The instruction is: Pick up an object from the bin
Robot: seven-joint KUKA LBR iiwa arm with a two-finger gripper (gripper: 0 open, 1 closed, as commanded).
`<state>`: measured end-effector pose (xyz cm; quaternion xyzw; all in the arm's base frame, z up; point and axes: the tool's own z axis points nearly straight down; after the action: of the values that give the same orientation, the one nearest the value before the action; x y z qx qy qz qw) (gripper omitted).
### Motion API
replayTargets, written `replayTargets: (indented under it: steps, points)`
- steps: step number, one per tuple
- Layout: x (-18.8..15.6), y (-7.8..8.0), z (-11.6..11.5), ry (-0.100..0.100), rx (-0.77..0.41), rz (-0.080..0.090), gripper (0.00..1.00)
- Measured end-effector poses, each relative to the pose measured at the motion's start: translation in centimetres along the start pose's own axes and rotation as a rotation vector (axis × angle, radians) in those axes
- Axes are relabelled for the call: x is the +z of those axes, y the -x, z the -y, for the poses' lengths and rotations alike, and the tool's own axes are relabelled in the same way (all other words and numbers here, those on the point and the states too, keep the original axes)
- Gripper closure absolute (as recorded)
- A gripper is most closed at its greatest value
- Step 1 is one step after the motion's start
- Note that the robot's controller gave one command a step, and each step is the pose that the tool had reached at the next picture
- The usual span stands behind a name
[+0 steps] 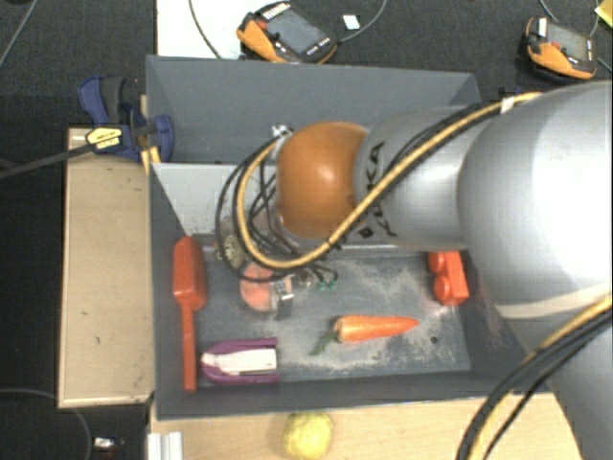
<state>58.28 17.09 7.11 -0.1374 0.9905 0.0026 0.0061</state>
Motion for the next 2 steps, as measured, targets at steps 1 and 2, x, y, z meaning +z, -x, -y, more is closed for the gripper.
replayTargets:
  steps: [1, 2]
  points:
    - [0.0, -1.1, 0.4, -0.002, 0.050, -0.011, 0.00]
    - [-0.1, 0.0, 0.1, 0.001, 0.009, 0.003, 0.00]
